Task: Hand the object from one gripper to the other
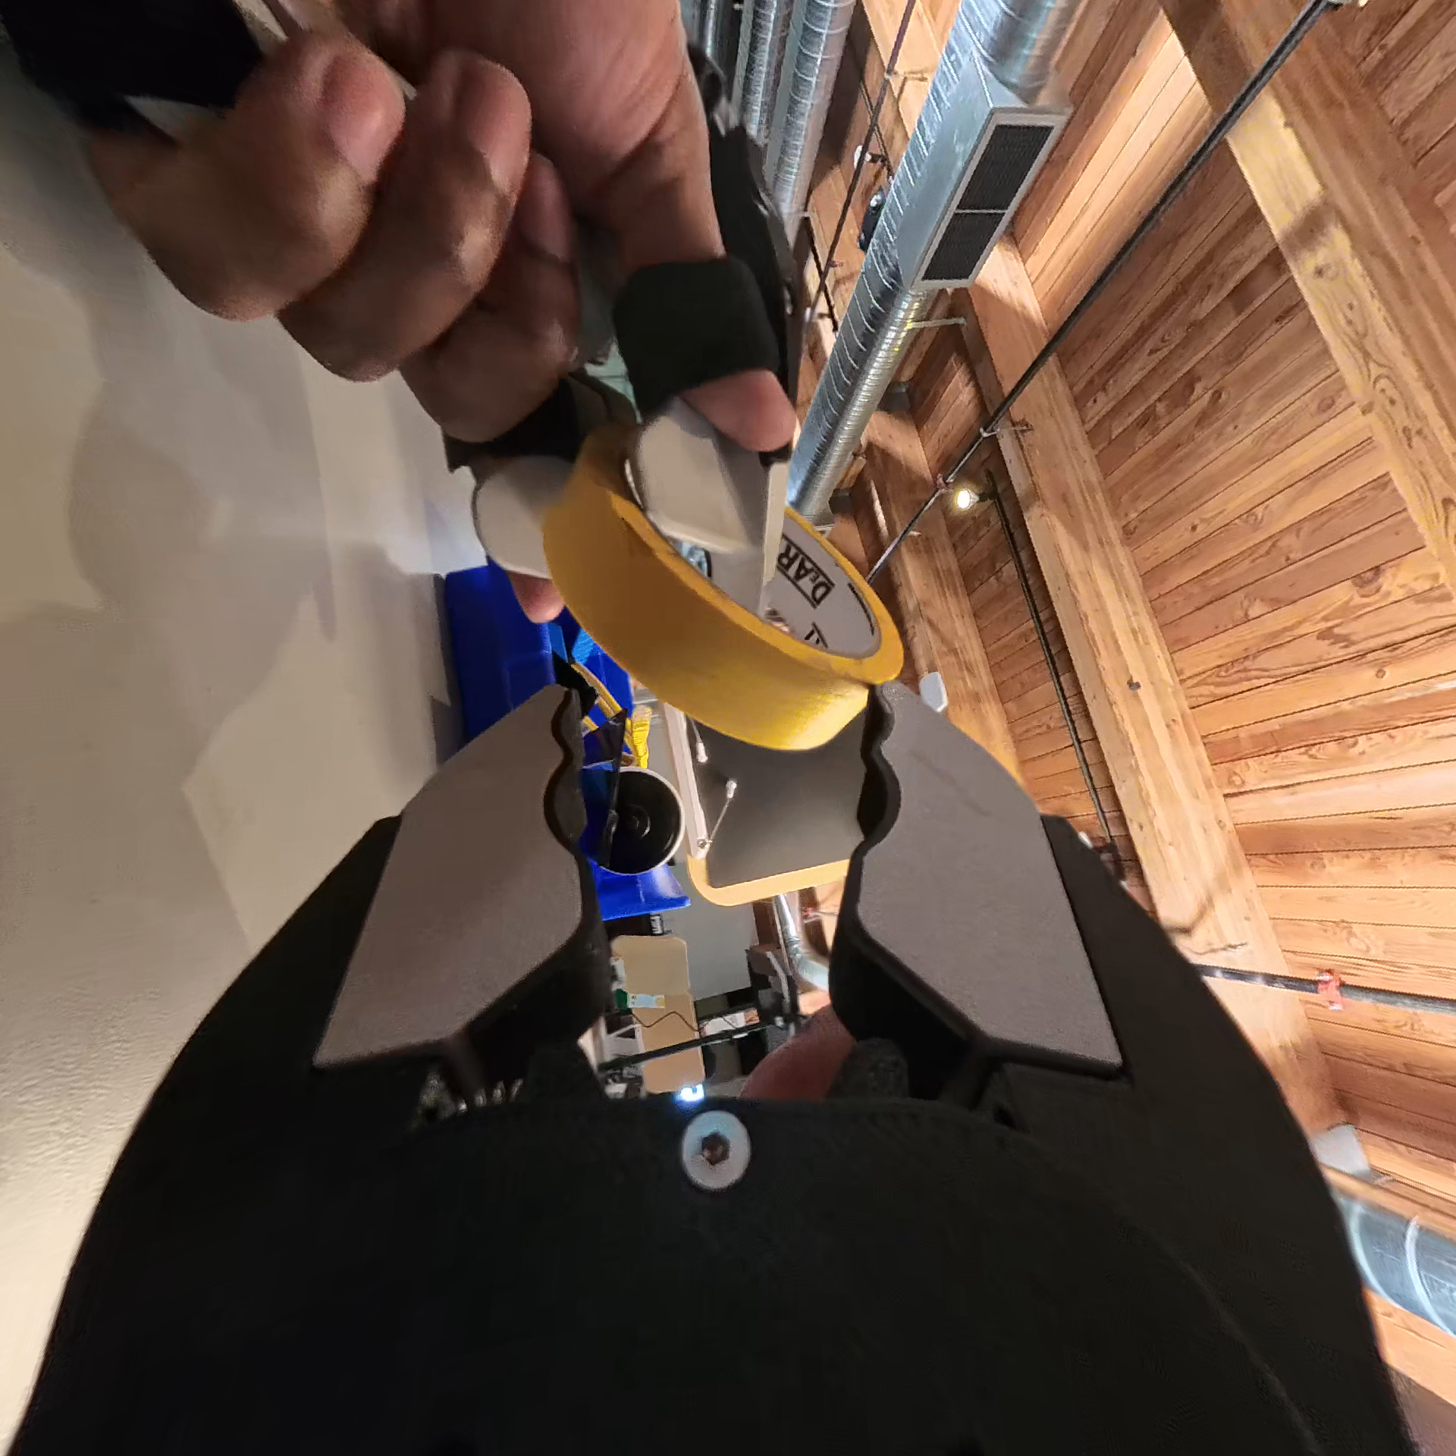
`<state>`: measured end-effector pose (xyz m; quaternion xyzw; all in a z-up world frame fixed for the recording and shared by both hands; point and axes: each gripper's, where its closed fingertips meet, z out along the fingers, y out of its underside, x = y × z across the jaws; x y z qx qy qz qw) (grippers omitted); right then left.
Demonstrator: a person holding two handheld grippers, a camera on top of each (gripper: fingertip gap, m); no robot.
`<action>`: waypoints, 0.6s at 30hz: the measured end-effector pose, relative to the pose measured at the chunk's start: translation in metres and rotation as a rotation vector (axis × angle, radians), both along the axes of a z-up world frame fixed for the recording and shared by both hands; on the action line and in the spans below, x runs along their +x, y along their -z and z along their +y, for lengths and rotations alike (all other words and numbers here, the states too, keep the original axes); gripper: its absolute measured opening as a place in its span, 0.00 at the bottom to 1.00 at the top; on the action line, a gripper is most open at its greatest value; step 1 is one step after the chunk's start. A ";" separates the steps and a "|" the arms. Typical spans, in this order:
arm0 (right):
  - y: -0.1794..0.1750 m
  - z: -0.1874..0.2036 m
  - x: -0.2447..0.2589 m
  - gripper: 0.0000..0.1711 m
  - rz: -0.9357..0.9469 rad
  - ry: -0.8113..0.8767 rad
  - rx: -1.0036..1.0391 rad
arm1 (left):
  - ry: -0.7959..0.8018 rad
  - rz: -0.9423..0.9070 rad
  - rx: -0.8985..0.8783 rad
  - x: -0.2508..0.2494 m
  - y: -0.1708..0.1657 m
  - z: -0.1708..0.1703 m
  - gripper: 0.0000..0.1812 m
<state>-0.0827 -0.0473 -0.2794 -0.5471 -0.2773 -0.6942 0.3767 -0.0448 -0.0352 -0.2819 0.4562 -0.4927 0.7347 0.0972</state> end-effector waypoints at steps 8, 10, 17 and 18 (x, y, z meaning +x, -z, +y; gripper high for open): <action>-0.006 -0.001 -0.005 0.41 -0.081 0.004 0.014 | 0.013 0.056 0.013 -0.001 0.009 -0.006 0.16; -0.002 0.001 -0.004 0.39 -0.090 0.011 -0.011 | 0.014 0.054 0.046 -0.001 0.011 -0.007 0.16; 0.005 0.001 0.002 0.26 -0.077 0.040 -0.048 | 0.096 0.089 -0.019 -0.009 0.008 -0.018 0.17; 0.006 0.001 0.002 0.23 -0.076 0.042 -0.051 | 0.105 0.085 -0.036 -0.010 0.005 -0.019 0.18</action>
